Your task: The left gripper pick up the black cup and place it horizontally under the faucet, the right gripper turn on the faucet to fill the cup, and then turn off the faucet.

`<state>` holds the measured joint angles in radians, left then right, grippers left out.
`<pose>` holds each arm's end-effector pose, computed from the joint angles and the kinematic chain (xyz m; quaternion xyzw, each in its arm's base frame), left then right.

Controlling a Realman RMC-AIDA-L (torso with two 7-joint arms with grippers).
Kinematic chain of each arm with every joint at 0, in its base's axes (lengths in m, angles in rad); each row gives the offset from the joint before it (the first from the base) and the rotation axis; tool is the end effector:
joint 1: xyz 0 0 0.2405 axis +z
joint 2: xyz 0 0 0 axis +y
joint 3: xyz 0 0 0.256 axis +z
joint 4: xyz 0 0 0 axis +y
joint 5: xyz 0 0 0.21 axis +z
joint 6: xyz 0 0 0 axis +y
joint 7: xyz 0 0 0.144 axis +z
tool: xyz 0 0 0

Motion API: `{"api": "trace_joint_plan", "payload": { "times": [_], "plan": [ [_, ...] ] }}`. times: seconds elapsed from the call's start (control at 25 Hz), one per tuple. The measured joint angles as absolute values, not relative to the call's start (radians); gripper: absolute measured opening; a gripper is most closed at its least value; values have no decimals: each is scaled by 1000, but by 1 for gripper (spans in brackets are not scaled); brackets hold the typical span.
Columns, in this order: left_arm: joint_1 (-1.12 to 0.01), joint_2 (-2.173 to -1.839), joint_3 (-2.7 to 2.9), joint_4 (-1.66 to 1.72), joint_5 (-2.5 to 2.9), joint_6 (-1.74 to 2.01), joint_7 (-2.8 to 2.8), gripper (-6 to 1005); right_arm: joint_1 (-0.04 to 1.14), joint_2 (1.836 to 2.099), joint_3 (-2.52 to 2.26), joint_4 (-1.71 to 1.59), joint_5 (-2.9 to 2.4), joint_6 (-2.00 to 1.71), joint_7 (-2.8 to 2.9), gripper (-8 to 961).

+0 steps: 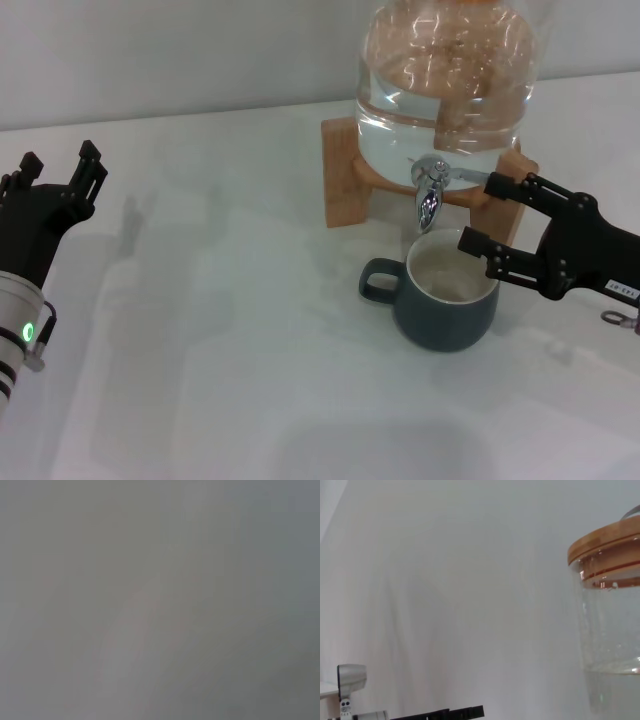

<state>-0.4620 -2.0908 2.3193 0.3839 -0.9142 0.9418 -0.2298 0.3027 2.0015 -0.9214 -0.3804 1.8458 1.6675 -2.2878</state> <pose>-0.2816 0.3546 -0.0547 -0.6874 -0.3371 -0.3581 0.5344 0.2992 0.2717 0.0237 -0.8554 0.1271 0.4163 0.2808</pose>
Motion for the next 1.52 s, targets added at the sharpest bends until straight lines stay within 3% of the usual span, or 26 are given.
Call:
{"api": "trace_joint_plan", "payload": {
  "times": [1.52],
  "plan": [
    [-459,-2091,2323,388,-928,947,-230,760,283,2004,-766,-369,1909,1633,-2345,826]
  ]
}}
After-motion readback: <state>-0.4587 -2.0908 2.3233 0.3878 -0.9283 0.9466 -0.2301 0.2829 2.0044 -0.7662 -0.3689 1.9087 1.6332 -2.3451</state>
